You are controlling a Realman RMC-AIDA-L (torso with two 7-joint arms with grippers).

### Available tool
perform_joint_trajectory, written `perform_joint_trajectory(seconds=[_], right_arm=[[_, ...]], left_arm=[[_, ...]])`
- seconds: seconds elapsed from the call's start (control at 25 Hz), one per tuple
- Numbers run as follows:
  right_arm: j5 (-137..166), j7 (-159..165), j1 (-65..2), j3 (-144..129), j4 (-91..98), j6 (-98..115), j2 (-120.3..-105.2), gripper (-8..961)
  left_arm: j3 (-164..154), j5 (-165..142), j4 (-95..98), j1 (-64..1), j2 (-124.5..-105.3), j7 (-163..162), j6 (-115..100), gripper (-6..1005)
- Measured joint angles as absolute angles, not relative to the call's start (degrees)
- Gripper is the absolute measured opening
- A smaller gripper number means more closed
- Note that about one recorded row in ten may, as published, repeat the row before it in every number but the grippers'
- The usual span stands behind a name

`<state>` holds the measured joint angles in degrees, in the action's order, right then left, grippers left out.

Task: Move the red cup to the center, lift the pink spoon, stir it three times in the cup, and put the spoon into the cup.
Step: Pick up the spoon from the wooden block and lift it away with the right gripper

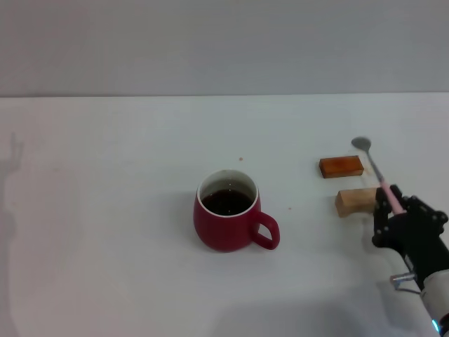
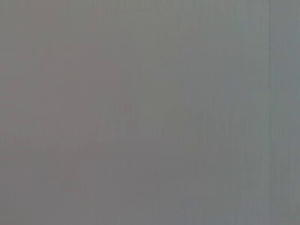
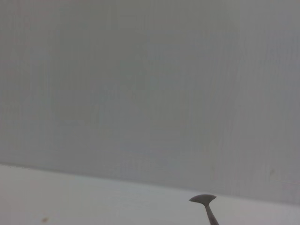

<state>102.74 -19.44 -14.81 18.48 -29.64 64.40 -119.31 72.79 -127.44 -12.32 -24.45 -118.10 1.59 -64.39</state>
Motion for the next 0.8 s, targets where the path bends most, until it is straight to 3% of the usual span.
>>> perform_joint_trajectory(seconds=[0.56,0.8], right_arm=[[103.1,-22.3,-12.2,19.7,-39.0,72.5,-118.44,150],[103.2,-22.2,-11.6,19.6,-42.0,78.6,-117.34,149]], left_arm=[[72.9,-127.4,-11.9,-24.6,-118.02,1.6,-63.0,845],[72.9,-127.4,-11.9,-24.7,-117.96,1.7,-62.0,844]])
